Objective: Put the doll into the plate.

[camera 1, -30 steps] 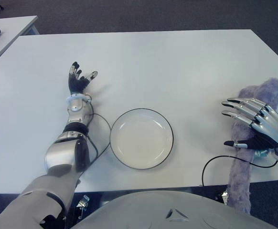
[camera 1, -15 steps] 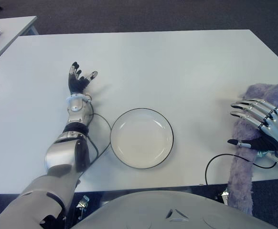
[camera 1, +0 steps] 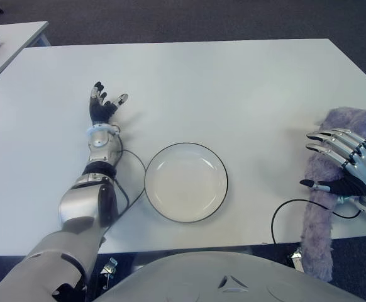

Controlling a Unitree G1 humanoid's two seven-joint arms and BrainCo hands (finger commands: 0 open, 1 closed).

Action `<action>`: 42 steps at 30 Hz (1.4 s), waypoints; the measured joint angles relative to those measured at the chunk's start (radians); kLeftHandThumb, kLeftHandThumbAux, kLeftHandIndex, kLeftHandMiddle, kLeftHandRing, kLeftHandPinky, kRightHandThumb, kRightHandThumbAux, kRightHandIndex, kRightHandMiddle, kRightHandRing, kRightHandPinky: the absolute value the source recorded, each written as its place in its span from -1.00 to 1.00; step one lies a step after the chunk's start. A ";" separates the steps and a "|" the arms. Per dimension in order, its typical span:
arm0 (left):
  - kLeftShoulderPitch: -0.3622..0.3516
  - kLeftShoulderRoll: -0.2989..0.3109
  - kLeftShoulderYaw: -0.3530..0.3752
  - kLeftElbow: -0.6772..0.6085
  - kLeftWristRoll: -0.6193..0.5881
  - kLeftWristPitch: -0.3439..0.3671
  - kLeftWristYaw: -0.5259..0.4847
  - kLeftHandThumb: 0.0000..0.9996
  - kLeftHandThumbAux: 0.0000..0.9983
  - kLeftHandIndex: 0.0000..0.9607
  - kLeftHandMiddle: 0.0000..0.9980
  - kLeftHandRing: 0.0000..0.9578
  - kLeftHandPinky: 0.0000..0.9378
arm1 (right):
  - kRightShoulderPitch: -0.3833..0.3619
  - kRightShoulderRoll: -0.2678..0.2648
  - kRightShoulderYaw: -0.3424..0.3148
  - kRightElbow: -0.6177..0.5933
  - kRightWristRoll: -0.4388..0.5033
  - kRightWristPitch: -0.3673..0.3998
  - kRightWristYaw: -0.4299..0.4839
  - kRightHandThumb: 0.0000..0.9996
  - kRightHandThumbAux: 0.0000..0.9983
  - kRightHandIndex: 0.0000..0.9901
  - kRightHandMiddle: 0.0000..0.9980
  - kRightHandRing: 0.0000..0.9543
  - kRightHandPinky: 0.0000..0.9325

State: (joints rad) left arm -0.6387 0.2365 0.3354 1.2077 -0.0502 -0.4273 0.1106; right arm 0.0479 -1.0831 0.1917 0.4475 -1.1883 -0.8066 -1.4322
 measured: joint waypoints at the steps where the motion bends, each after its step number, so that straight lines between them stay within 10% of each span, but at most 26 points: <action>1: 0.000 0.001 0.000 0.001 0.000 0.000 0.000 -1.00 0.70 -0.95 -0.96 -1.00 -0.91 | -0.004 0.000 0.004 0.001 0.000 0.003 0.000 -0.71 -0.22 -0.46 -0.45 -0.44 -0.47; 21: 0.000 0.009 0.010 0.006 -0.019 0.006 -0.020 -1.00 0.73 -0.97 -0.97 -1.00 -0.93 | -0.056 0.002 0.067 -0.018 0.020 0.024 0.034 -0.64 -0.19 -0.45 -0.48 -0.48 -0.47; 42: 0.001 0.014 0.030 0.007 -0.037 0.006 -0.024 -1.00 0.73 -0.98 -0.97 -1.00 -0.91 | -0.178 0.106 0.082 -0.192 0.090 0.043 0.384 -0.63 -0.13 -0.59 -0.52 -0.54 -0.51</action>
State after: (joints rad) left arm -0.6379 0.2501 0.3658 1.2144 -0.0869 -0.4213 0.0862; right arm -0.1305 -0.9776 0.2739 0.2554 -1.0978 -0.7637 -1.0478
